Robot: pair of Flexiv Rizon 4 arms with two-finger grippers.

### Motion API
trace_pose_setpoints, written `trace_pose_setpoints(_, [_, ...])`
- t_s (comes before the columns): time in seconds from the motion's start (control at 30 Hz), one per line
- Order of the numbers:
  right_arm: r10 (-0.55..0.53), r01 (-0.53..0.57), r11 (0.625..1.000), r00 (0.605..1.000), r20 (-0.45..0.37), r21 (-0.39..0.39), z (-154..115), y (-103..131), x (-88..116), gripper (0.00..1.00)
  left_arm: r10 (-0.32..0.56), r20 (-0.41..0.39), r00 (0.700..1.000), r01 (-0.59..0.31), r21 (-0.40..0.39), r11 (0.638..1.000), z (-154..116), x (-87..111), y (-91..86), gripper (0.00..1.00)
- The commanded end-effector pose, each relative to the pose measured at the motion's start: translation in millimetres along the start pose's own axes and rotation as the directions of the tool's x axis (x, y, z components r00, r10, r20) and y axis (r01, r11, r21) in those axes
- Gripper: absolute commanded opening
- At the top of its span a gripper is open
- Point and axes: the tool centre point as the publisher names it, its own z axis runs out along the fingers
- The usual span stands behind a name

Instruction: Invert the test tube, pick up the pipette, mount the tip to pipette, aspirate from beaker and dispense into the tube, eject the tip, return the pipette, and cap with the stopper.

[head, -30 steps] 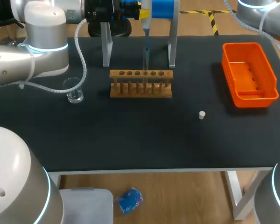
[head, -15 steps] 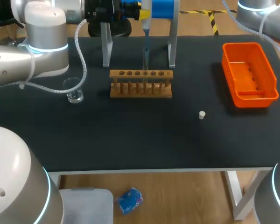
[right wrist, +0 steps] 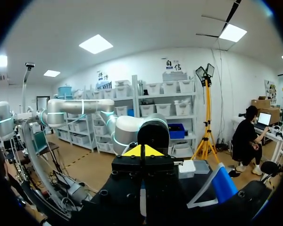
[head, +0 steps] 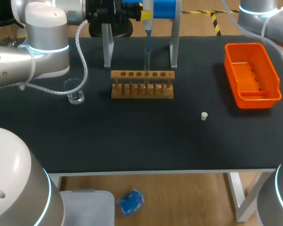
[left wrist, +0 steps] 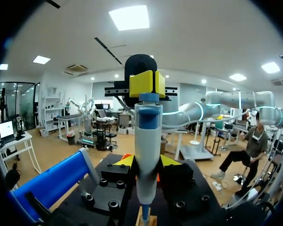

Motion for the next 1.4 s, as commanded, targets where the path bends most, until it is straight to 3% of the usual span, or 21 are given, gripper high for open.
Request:
trace_pose_setpoints(0.03, [0.001, -0.001, 1.0, 1.0, -0.003, 0.0, 0.7, -7.1, -0.8, 0.0, 0.001, 0.002, 1.0, -0.001, 0.003, 1.0, 0.3, -0.8, -5.3, 0.0])
trace_pose_setpoints(0.3, [-0.005, 0.005, 1.0, 1.0, -0.004, -0.005, 1.0, -4.9, -0.5, 0.0, 0.001, 0.002, 1.0, -0.001, 0.003, 1.0, 0.3, -0.8, -5.3, 0.0])
trace_pose_setpoints(1.23, [-0.115, 0.115, 0.993, 0.993, 0.009, 0.023, -3.9, 39.0, 6.3, 0.0, 0.001, 0.002, 1.0, -0.001, 0.003, 1.0, 0.3, -0.8, -5.3, 0.0])
trace_pose_setpoints(1.27, [-0.12, 0.119, 0.992, 0.993, 0.007, 0.033, -5.8, 41.2, 7.3, 0.15, 0.001, 0.002, 1.0, -0.001, 0.003, 1.0, 0.3, -0.8, -5.3, 0.0])
trace_pose_setpoints(1.33, [-0.122, 0.122, 0.991, 0.992, 0.007, 0.059, -10.7, 45.2, 10.6, 1.0, 0.001, 0.002, 1.0, -0.001, 0.003, 1.0, 0.3, -0.8, -5.3, 0.0])
trace_pose_setpoints(1.4, [-0.124, 0.122, 0.988, 0.992, 0.009, 0.095, -16.7, 48.5, 15.5, 1.0, 0.001, 0.002, 1.0, -0.001, 0.003, 1.0, 0.3, -0.8, -5.3, 0.0])
